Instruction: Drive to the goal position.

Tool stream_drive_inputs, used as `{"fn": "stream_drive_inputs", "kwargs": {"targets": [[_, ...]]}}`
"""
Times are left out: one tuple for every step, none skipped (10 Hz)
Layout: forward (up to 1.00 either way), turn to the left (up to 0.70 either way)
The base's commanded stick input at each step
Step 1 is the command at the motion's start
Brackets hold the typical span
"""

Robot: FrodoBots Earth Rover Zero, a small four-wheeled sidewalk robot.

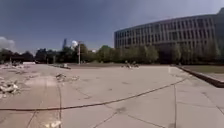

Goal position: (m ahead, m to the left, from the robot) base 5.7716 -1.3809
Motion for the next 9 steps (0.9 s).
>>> {"fn": "stream_drive_inputs", "kwargs": {"targets": [[0.85, 0.00], [0.85, 0.00], [0.85, 0.00], [0.85, 0.00], [0.85, 0.00], [0.85, 0.00], [0.85, 0.00], [0.85, 0.00], [0.85, 0.00]]}}
